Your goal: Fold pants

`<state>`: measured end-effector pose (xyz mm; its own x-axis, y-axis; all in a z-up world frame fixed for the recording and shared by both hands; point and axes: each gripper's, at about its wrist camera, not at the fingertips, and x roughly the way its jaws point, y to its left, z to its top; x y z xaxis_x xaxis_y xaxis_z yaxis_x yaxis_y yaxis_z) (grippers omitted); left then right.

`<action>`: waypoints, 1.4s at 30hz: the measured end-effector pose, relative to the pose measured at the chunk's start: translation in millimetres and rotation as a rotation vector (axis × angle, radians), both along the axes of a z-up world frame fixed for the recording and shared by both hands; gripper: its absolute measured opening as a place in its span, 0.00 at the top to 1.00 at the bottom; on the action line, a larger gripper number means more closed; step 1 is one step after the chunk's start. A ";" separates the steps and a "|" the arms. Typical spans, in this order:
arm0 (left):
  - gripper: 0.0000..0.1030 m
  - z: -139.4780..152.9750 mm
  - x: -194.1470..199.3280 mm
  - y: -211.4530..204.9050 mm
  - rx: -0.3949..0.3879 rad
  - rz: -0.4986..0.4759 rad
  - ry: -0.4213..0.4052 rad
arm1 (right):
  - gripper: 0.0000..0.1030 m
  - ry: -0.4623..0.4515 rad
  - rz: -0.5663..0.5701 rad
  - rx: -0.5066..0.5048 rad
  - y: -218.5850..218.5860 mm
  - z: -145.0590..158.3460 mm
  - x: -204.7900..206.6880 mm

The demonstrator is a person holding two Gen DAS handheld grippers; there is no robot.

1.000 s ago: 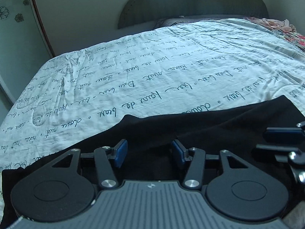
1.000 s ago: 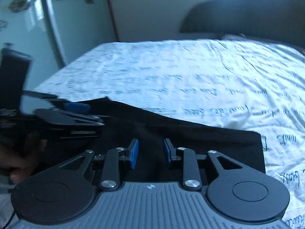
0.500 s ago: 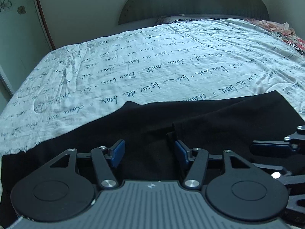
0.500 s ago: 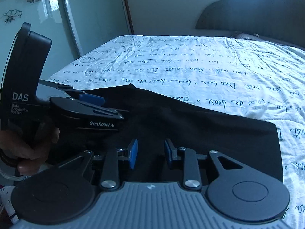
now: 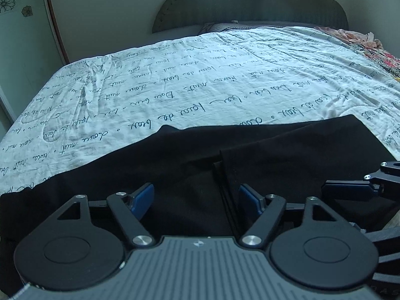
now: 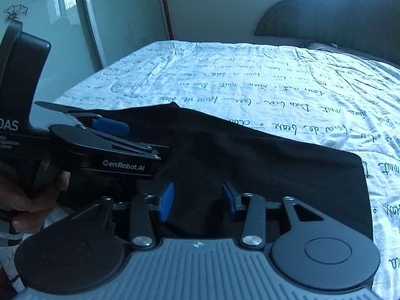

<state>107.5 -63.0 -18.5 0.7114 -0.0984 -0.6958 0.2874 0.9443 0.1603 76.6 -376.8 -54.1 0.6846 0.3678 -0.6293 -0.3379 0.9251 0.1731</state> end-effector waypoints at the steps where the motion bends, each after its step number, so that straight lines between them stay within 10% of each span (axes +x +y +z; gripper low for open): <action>1: 0.25 -0.7 -0.6 0.4 -0.002 -0.001 0.002 | 0.57 0.002 -0.003 -0.005 0.7 -1.3 -0.5; 16: 0.23 19.9 -30.5 67.9 -0.087 0.096 -0.012 | 0.52 -0.072 0.012 -0.084 26.5 18.0 -11.2; 32: 0.20 43.0 -88.7 253.4 -0.258 0.541 0.014 | 0.52 -0.434 0.602 -0.422 238.8 25.4 -74.7; 42: 0.12 1.4 -87.9 317.9 -0.840 0.589 0.227 | 0.53 -0.683 0.663 -0.789 304.5 -31.2 -100.9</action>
<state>19.5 255.0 -17.1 0.6651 -0.2920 -0.6873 -0.3126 0.7271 -0.6113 -24.3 -72.3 -85.3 0.7860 0.4505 -0.4234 -0.5830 0.3122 -0.7501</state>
